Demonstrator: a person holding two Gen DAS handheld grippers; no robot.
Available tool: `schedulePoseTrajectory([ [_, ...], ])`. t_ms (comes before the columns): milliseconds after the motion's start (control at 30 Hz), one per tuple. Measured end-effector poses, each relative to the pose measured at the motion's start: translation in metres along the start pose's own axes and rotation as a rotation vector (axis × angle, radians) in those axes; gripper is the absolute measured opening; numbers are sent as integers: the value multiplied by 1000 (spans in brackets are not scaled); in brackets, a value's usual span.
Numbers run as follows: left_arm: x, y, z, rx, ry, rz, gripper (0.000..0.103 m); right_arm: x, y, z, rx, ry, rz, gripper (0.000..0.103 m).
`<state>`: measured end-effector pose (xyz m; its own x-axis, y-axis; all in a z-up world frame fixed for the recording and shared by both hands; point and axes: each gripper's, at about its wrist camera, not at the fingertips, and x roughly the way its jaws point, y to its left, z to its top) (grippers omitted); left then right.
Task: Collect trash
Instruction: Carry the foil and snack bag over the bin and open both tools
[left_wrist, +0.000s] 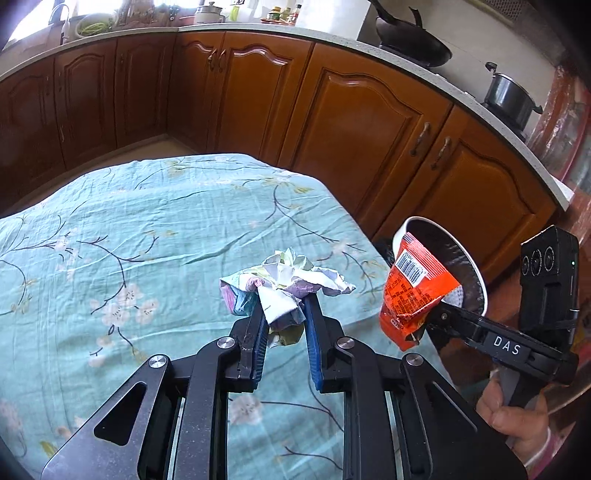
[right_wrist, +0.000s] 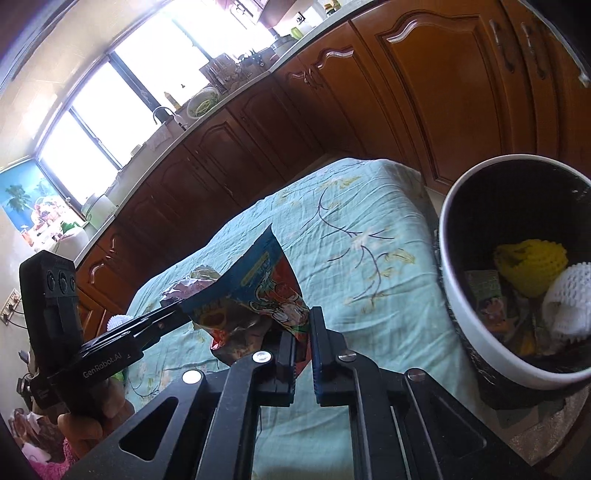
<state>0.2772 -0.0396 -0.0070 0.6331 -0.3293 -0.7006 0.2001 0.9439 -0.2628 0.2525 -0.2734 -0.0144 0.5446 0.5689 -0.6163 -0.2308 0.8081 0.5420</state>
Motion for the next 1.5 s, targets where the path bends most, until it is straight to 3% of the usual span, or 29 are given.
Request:
schedulePoseTrajectory([
  [733, 7, -120, -9, 179, 29, -86, 17, -112, -88, -17, 110, -156, -150, 6],
  [1500, 34, -172, 4, 251, 69, -119, 17, -126, -124, -3, 144, -183, -185, 6],
])
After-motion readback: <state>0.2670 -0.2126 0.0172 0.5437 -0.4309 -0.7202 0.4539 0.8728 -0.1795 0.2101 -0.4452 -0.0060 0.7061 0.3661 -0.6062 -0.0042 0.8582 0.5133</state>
